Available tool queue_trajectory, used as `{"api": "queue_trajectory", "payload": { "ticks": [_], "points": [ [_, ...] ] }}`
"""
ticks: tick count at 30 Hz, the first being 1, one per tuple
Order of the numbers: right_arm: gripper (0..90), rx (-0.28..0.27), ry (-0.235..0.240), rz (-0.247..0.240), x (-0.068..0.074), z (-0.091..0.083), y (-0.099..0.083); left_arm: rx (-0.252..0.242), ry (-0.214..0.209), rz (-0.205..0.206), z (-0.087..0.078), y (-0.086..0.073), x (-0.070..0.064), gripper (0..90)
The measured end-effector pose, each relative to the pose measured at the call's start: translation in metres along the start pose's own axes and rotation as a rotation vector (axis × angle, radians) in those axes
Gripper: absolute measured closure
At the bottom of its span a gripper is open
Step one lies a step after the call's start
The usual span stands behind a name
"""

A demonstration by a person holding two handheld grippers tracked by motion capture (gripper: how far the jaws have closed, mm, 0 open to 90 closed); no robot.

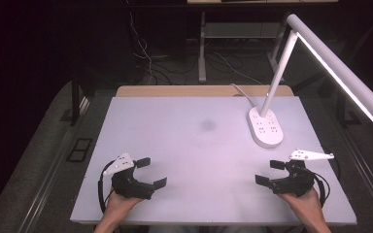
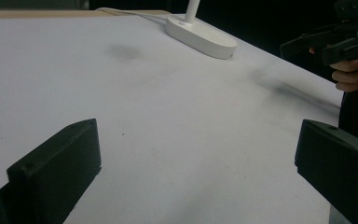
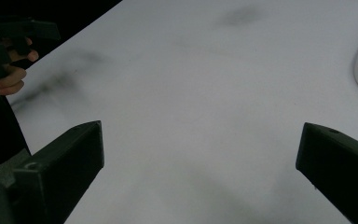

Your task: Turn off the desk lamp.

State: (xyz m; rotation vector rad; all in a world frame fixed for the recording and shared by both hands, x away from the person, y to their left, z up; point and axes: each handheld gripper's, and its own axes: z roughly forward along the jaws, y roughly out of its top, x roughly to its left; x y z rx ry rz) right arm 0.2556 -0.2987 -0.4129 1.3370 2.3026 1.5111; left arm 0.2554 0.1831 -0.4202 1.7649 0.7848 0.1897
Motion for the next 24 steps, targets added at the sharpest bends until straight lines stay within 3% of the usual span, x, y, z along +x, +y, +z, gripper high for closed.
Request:
{"api": "queue_trajectory", "payload": {
  "ticks": [17,24],
  "points": [
    [0.9,0.042,-0.010,-0.027,0.006,0.001,0.012,0.005,0.013,0.001,0.000,-0.001,0.000,0.0],
    [0.9,0.056,-0.001,-0.028,-0.003,0.002,0.027,0.006,0.015,0.001,0.000,-0.001,0.000,0.0]
  ]
}}
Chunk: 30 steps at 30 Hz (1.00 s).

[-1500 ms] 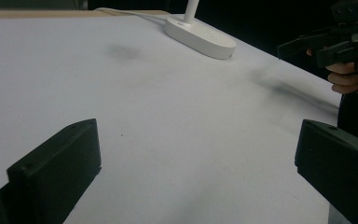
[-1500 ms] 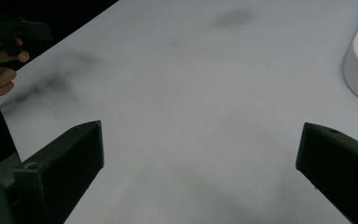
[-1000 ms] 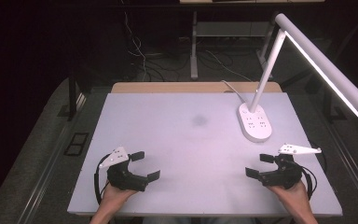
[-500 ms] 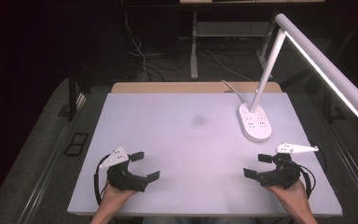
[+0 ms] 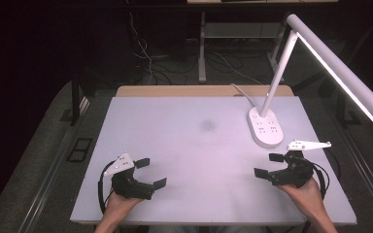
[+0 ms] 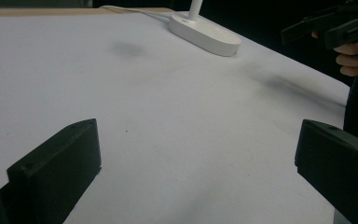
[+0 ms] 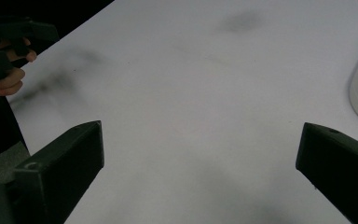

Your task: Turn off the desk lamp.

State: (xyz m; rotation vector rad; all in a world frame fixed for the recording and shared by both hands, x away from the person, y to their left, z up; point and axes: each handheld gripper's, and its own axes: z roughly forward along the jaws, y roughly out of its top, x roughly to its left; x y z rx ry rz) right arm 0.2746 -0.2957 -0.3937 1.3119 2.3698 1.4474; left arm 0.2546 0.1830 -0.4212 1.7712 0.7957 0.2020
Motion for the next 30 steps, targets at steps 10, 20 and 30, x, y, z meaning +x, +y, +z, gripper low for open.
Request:
{"api": "queue_trajectory", "payload": {
  "ticks": [10,20,30],
  "points": [
    [0.9,0.029,0.002,-0.003,-0.011,0.000,0.018,0.004,-0.001,0.001,0.000,0.000,0.000,0.0],
    [0.9,0.033,-0.022,-0.010,-0.024,-0.004,0.039,0.001,0.002,-0.005,0.000,-0.001,0.001,0.0],
    [0.9,0.047,-0.042,-0.031,-0.034,-0.002,0.060,0.001,0.006,-0.008,-0.001,-0.001,0.001,0.0]
  ]
}}
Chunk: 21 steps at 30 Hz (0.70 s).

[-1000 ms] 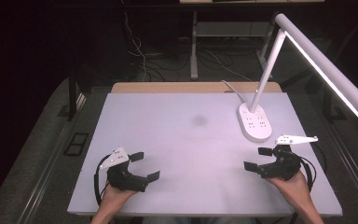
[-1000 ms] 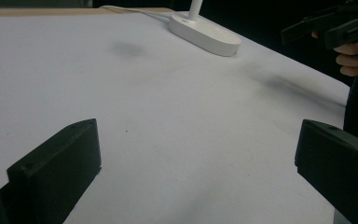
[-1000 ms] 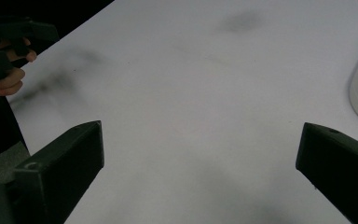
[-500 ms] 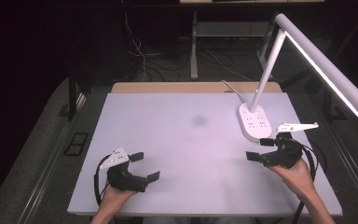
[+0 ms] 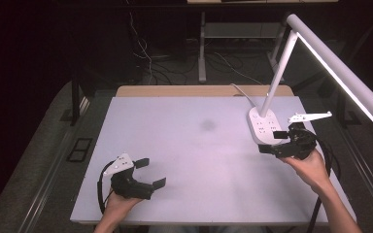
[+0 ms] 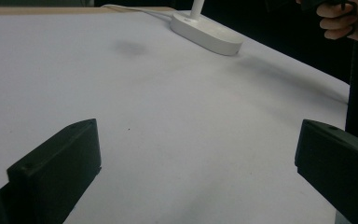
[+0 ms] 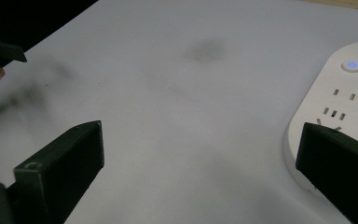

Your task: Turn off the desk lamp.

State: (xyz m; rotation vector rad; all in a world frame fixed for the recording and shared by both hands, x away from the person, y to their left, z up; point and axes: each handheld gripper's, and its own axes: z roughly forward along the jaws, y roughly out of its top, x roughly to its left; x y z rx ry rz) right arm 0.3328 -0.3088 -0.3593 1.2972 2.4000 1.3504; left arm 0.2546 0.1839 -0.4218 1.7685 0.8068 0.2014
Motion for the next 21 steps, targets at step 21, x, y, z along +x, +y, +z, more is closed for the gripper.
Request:
{"api": "queue_trajectory", "payload": {
  "ticks": [21],
  "points": [
    [1.0,0.040,-0.035,-0.026,-0.021,0.012,0.030,-0.004,0.004,-0.001,-0.001,0.000,0.001,0.0]
  ]
}}
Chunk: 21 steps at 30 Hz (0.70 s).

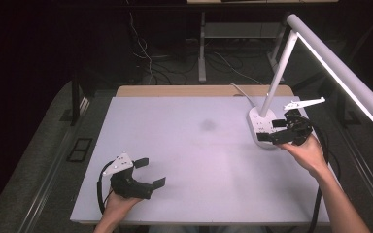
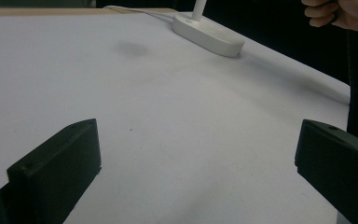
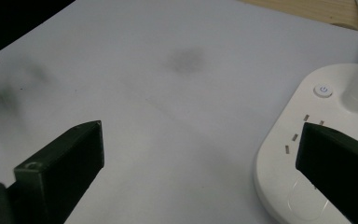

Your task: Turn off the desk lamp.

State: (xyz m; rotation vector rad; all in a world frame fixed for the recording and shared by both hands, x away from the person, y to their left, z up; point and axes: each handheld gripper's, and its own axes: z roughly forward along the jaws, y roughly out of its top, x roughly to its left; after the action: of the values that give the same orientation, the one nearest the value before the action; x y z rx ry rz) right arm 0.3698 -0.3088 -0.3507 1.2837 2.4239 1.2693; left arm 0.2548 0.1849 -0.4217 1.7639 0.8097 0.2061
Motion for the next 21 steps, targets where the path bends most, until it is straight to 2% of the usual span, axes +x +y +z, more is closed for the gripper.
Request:
{"api": "queue_trajectory", "payload": {
  "ticks": [6,9,20,21],
  "points": [
    [1.0,0.008,-0.015,0.023,-0.011,0.002,0.005,0.002,0.006,0.002,-0.001,0.000,0.001,0.0],
    [1.0,0.007,-0.029,0.044,-0.021,0.002,0.007,0.003,0.006,0.002,-0.001,0.000,0.001,0.0],
    [1.0,0.020,-0.055,0.077,-0.047,0.009,0.009,0.004,0.005,0.003,0.000,0.000,0.001,0.0],
    [5.1,0.022,-0.058,0.080,-0.049,0.010,0.009,0.004,0.006,0.004,0.000,0.000,0.001,0.0]
  ]
}}
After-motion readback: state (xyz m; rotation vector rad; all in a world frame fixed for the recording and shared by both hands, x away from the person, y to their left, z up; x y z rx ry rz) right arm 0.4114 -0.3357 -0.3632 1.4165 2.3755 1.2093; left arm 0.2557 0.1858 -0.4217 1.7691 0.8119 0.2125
